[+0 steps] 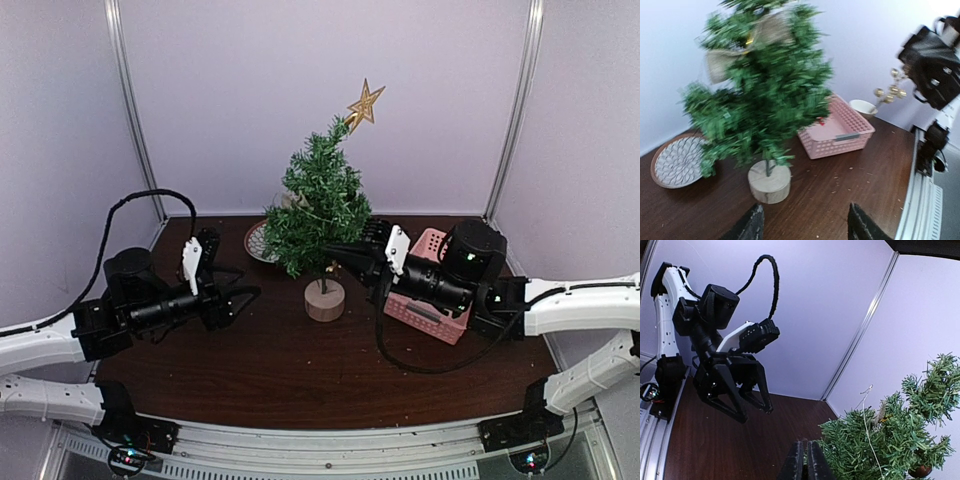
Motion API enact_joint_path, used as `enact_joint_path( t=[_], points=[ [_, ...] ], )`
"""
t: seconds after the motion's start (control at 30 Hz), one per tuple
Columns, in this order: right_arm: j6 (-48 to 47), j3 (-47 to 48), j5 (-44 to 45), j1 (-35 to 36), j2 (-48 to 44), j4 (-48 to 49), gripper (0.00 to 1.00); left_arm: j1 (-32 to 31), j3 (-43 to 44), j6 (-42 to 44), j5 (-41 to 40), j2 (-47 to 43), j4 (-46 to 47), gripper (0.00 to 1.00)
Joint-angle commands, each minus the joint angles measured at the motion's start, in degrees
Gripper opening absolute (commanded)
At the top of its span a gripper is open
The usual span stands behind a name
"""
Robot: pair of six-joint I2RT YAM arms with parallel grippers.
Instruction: Decorate the small christmas tree
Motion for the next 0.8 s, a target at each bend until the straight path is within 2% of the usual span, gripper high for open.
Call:
enact_joint_path(
  t=[0.0, 0.13, 0.37, 0.77],
  points=[
    [5.4, 3.7, -5.5, 0.5, -2.0, -3.2, 0.07, -4.3, 5.4, 12.1, 10.9, -0.1, 1.1, 0.57],
    [8.2, 5.5, -9.2, 0.8, -2.6, -6.9, 0.08, -6.3, 9.5, 12.5, 16.4, 3.2, 1.2, 0.55],
    [8.8, 8.6, -14.8, 1.4, -2.0, -13.3, 0.08, -10.1, 16.4, 12.8, 18.7, 9.7, -0.3, 0.50],
    [7.8, 10.8, -16.9, 2.8, -1.7, -18.7, 0.08, -10.4, 18.8, 11.4, 19.9, 12.7, 0.4, 0.41]
  ],
)
